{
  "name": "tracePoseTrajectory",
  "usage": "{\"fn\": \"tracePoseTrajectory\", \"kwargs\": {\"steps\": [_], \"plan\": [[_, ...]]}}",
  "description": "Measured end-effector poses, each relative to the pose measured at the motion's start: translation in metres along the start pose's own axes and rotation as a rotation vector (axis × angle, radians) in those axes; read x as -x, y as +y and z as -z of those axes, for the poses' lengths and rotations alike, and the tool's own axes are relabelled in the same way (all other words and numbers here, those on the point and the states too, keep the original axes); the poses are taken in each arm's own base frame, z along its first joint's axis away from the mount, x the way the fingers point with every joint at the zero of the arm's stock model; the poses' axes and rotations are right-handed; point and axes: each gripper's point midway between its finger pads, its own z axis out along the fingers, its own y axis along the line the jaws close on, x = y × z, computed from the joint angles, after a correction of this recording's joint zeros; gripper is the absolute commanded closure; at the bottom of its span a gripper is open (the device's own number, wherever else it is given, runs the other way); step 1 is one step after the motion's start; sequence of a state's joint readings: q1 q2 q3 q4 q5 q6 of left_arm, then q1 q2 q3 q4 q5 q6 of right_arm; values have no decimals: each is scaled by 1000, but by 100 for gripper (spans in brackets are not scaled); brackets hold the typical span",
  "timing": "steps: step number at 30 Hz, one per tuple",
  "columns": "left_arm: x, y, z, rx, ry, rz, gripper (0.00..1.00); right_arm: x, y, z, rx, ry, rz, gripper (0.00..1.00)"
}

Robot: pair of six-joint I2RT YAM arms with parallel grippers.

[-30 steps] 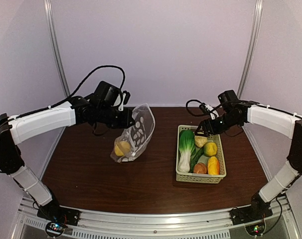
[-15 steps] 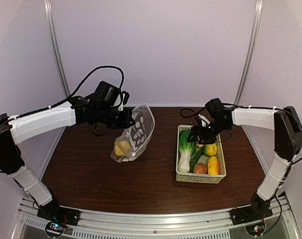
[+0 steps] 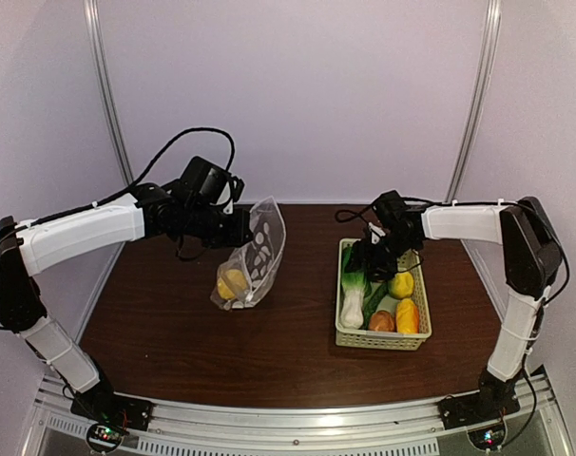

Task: Place the food in the zip-top bag and seal the zipper
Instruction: Pick up the fake vegetable from the bin, then place the fake vegetable in the zipper food storage bag.

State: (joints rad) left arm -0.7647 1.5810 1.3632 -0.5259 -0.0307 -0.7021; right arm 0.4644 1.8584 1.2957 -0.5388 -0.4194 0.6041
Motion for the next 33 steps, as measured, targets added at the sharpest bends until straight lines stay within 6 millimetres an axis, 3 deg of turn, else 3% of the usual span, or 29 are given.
{"fn": "tracePoseTrajectory", "kwargs": {"steps": [8,16,20,25,33], "plan": [[0,3,0,14,0,-1,100,-1,-13,-16,-48,16,-67,39],[-1,3,0,14,1,-1,100,3,-14,-22,-56,12,-79,67],[-1,3,0,14,1,-1,100,5,-12,-18,-50,0,-76,74],[-1,3,0,13,3,0,100,12,-2,8,-18,-55,-54,77],[-3,-2,0,-11,14,6,100,33,30,89,84,-235,41,85]]}}
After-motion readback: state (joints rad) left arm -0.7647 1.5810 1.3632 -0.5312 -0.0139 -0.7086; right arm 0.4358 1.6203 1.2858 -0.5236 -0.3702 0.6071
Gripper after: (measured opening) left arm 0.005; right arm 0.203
